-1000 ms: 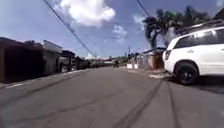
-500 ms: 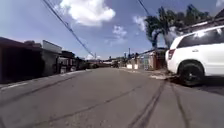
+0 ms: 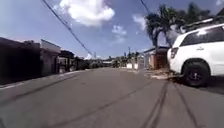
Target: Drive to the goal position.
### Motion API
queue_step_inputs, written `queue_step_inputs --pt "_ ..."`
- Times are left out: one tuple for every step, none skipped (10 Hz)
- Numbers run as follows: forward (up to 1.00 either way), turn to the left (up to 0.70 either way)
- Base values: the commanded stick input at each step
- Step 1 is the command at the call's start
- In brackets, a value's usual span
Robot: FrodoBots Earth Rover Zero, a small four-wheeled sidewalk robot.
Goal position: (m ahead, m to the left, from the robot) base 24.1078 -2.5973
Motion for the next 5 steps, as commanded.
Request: queue_step_inputs --pt "0.45 0.00" --pt "0.45 0.00" --pt "0.45 0.00" --pt "0.45 0.00" --pt "0.45 0.00"
